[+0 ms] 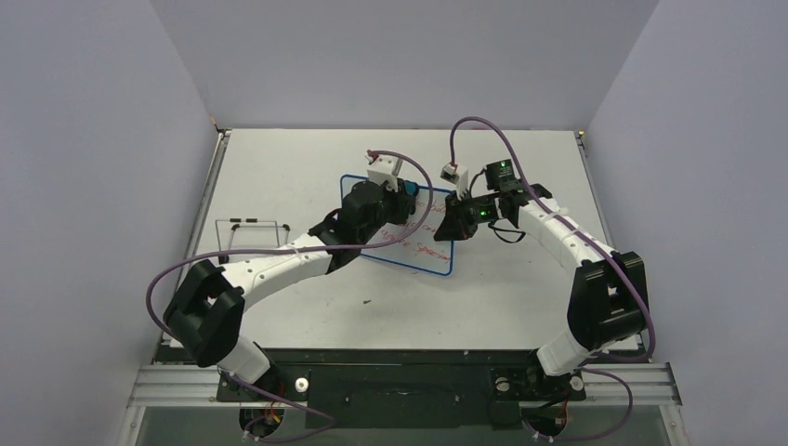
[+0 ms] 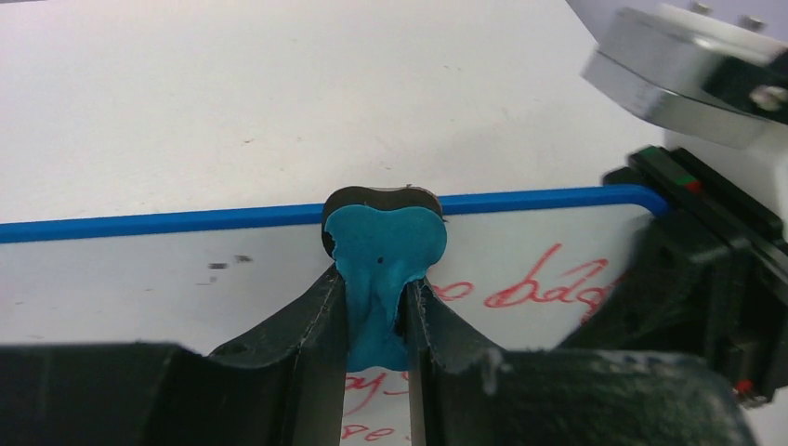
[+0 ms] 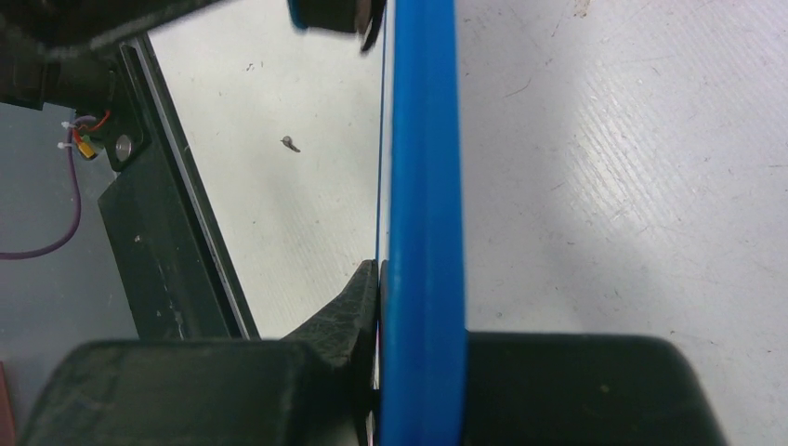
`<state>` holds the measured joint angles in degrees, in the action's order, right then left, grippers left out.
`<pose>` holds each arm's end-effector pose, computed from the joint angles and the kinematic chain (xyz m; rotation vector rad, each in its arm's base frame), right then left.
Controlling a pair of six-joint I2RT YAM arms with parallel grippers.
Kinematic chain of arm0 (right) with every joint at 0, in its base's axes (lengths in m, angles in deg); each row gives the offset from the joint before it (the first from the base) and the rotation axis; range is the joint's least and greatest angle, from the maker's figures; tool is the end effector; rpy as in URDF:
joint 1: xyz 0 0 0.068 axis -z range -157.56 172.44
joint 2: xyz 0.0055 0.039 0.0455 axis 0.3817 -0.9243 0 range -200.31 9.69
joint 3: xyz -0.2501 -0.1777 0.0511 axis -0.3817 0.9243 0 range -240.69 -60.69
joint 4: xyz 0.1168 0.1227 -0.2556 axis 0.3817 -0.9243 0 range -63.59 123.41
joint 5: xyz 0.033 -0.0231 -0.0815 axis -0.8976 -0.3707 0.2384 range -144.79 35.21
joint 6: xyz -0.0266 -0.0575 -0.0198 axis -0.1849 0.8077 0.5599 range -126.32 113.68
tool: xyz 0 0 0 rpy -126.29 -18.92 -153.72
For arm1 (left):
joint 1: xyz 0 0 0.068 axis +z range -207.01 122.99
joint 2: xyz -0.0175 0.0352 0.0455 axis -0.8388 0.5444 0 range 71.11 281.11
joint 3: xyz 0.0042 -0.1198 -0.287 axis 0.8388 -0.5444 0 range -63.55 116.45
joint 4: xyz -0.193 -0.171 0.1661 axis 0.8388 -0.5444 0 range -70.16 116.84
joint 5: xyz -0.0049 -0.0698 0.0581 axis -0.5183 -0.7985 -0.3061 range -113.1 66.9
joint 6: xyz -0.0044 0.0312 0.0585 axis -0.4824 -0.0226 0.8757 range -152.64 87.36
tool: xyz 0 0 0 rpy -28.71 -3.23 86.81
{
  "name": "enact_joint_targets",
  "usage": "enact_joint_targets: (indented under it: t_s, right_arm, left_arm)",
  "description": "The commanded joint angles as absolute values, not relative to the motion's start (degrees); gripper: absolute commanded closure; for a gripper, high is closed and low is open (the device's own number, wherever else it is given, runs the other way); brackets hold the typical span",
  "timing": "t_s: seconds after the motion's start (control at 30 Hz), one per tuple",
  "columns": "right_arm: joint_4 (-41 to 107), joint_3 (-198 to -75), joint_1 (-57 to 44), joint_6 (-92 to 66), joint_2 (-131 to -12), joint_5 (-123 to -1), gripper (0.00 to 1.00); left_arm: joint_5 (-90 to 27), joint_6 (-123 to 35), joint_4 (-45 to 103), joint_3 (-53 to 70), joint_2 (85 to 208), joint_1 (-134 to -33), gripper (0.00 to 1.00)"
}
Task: Erase the whiteboard
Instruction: Erase the whiteboard at the whiteboard stand.
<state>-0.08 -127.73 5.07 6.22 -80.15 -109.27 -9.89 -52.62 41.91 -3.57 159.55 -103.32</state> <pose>0.3406 0.1514 0.2717 -0.9522 2.1574 1.2281 0.2986 -0.2951 0.3009 0.2542 1.8235 -0.6141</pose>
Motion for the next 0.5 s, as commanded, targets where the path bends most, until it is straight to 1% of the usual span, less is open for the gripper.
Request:
enact_joint_targets:
  t_s: [0.0, 0.1, 0.23, 0.3, 0.4, 0.47]
  right_arm:
    - [-0.4, -127.6, 3.7, 9.1, -77.8, -113.6, 1.00]
    - [-0.4, -127.6, 3.6, 9.1, -78.1, -113.6, 1.00]
    - [-0.4, -127.7, 3.5, 9.1, -78.3, -113.5, 1.00]
    - [-0.4, -127.7, 3.5, 9.1, -78.3, -113.4, 1.00]
    - [-0.4, -127.7, 3.6, 9.1, -78.4, -113.3, 1.00]
    - [-0.4, -127.7, 3.5, 9.1, -78.2, -113.2, 1.00]
  left_arm:
    - [-6.1, -54.0, 39.8, -4.3, 158.5, -97.4, 1.00]
    - [-7.2, -53.5, 40.1, -6.3, 157.1, -96.5, 1.00]
    - [-13.1, -53.3, 40.9, -5.8, 157.4, -96.9, 1.00]
    - [-15.4, -53.3, 41.4, -4.4, 158.8, -98.7, 1.00]
    - [-15.8, -51.9, 40.9, -0.9, 160.7, -103.5, 1.00]
    - [-15.5, -52.1, 40.9, -0.1, 161.7, -104.7, 1.00]
